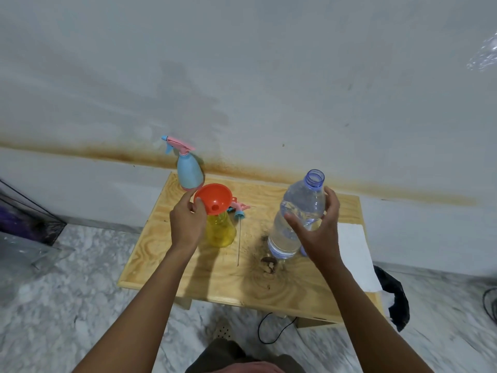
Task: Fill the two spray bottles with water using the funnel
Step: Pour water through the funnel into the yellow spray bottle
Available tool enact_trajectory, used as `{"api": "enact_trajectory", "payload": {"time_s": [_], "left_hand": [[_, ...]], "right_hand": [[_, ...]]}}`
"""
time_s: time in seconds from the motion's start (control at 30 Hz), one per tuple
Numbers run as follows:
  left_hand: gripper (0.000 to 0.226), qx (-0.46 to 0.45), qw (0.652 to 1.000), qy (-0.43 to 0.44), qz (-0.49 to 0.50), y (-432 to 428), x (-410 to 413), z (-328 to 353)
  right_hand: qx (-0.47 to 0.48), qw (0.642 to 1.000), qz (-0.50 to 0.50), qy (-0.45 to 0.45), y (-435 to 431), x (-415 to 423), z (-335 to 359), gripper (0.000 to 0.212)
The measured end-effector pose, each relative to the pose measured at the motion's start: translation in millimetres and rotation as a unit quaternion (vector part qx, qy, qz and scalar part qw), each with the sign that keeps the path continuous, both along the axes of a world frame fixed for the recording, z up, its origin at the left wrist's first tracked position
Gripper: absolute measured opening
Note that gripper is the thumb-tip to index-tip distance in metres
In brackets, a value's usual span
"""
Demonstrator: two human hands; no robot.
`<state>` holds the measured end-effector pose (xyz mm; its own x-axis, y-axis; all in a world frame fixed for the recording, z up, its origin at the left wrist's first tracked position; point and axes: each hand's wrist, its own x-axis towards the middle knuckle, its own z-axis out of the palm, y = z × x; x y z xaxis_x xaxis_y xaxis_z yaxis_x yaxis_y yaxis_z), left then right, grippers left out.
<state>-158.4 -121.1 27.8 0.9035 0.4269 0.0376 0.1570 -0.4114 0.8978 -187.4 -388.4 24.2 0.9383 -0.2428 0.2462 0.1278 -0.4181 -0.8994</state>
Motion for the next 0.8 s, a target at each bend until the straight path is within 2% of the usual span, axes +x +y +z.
{"api": "enact_trajectory", "payload": {"time_s": [0.1,0.23,0.53,0.6,0.7,0.8], "left_hand": [[0.035,0.005,1.0,-0.003,-0.001,-3,-2,2],[0.036,0.006,1.0,-0.009,0.004,-6,-4,4],[0.037,0.014,1.0,-0.013,0.02,-5,-3,-1],[0.036,0.017,0.999,-0.014,0.028,-6,-3,-1],[0.036,0.02,0.999,-0.015,0.028,-7,-3,-2],[0.038,0.018,0.999,-0.015,0.027,-7,-2,-5]], "right_hand": [[0.043,0.998,0.047,0.008,-2,9,2,0.094],[0.071,0.996,0.043,-0.024,4,14,1,0.088],[0.043,0.995,0.06,-0.065,5,25,4,0.077],[0.041,0.993,0.083,-0.069,7,27,11,0.077],[0.032,0.986,0.144,-0.073,11,29,23,0.066],[0.051,0.975,0.216,-0.015,15,33,35,0.06]]}}
